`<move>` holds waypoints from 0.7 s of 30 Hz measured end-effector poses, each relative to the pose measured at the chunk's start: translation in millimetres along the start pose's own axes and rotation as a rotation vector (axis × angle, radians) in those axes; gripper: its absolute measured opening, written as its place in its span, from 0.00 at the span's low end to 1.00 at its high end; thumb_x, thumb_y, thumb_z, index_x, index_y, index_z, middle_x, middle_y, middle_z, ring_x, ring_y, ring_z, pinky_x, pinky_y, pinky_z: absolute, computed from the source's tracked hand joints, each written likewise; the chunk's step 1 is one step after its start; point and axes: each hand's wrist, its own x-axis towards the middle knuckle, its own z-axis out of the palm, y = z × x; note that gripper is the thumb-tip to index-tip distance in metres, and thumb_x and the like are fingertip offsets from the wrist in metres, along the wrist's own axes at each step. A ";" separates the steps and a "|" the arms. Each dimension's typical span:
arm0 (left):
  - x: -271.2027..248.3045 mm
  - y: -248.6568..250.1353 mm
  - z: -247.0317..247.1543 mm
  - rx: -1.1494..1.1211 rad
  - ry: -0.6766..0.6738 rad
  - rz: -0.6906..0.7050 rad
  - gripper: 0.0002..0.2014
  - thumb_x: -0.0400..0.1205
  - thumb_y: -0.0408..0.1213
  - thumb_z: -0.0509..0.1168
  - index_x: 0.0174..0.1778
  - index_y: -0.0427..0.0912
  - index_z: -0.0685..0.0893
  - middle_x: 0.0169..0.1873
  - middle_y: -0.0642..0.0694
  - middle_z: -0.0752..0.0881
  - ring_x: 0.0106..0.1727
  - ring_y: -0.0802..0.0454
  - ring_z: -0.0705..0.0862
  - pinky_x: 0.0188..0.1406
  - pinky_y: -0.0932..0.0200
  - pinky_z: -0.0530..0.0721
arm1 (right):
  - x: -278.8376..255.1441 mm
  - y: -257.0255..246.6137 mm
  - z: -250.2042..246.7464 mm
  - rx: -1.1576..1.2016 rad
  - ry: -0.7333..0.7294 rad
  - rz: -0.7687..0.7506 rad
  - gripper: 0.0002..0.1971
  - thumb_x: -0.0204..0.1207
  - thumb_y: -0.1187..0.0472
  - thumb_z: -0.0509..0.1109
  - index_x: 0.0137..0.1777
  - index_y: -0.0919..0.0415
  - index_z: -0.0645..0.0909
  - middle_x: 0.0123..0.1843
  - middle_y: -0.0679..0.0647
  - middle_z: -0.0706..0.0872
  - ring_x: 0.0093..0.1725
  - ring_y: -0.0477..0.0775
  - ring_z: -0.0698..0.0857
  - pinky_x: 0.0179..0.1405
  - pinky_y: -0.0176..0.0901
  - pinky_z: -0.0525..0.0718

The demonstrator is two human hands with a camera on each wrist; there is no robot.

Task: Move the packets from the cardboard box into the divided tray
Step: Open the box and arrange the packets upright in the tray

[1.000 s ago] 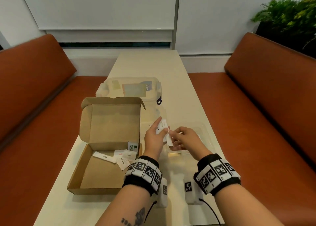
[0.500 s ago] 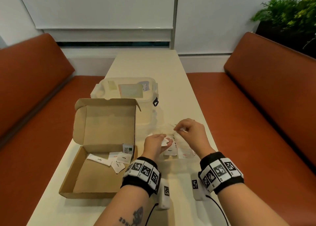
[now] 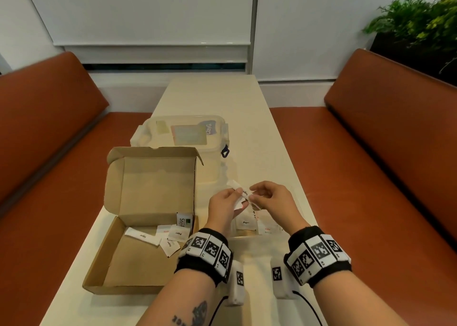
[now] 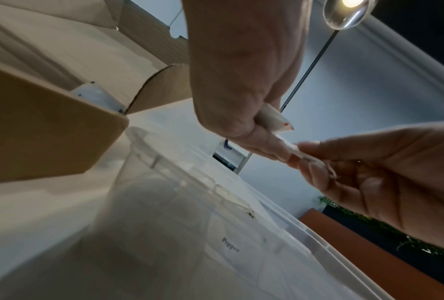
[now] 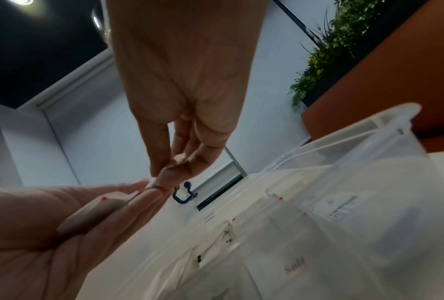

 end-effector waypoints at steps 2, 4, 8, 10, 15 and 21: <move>1.9 1.5 -0.5 -0.007 0.031 0.017 0.09 0.83 0.32 0.65 0.41 0.30 0.84 0.42 0.38 0.86 0.45 0.48 0.87 0.37 0.65 0.87 | -0.1 2.8 -0.7 0.017 -0.053 0.012 0.06 0.72 0.70 0.75 0.48 0.64 0.85 0.38 0.60 0.89 0.32 0.51 0.87 0.36 0.36 0.84; 3.7 2.3 -2.0 0.003 0.070 0.037 0.08 0.82 0.32 0.66 0.41 0.30 0.83 0.41 0.38 0.86 0.45 0.49 0.87 0.37 0.65 0.87 | -0.6 5.4 -2.5 0.047 -0.106 0.018 0.06 0.71 0.71 0.75 0.46 0.64 0.86 0.35 0.59 0.89 0.31 0.50 0.86 0.35 0.34 0.84; 2.3 2.0 -2.7 0.055 0.051 0.036 0.08 0.81 0.32 0.68 0.38 0.32 0.85 0.42 0.38 0.89 0.44 0.48 0.89 0.39 0.62 0.88 | 5.0 6.8 -7.7 0.147 0.090 0.000 0.09 0.71 0.71 0.75 0.49 0.60 0.86 0.36 0.57 0.88 0.34 0.49 0.86 0.42 0.37 0.86; 2.4 1.4 -3.5 0.173 0.032 0.038 0.08 0.80 0.32 0.68 0.35 0.39 0.88 0.39 0.45 0.90 0.45 0.48 0.87 0.45 0.58 0.87 | 9.7 5.7 -11.5 0.247 0.250 -0.005 0.13 0.71 0.68 0.76 0.54 0.59 0.82 0.38 0.54 0.88 0.35 0.47 0.87 0.46 0.40 0.86; 6.1 5.2 -7.5 0.390 0.119 0.191 0.05 0.80 0.36 0.69 0.42 0.43 0.90 0.40 0.43 0.90 0.47 0.46 0.87 0.59 0.50 0.84 | 23.5 -3.4 -22.5 0.281 0.314 -0.032 0.10 0.70 0.61 0.78 0.48 0.57 0.81 0.35 0.53 0.89 0.36 0.48 0.85 0.40 0.36 0.85; -1.0 5.8 -0.3 0.517 -0.093 0.215 0.02 0.76 0.42 0.74 0.39 0.50 0.92 0.39 0.55 0.91 0.48 0.60 0.87 0.50 0.68 0.81 | 34.6 -9.4 -5.0 0.183 0.176 -0.020 0.08 0.69 0.62 0.79 0.44 0.62 0.84 0.37 0.61 0.90 0.33 0.49 0.86 0.38 0.37 0.85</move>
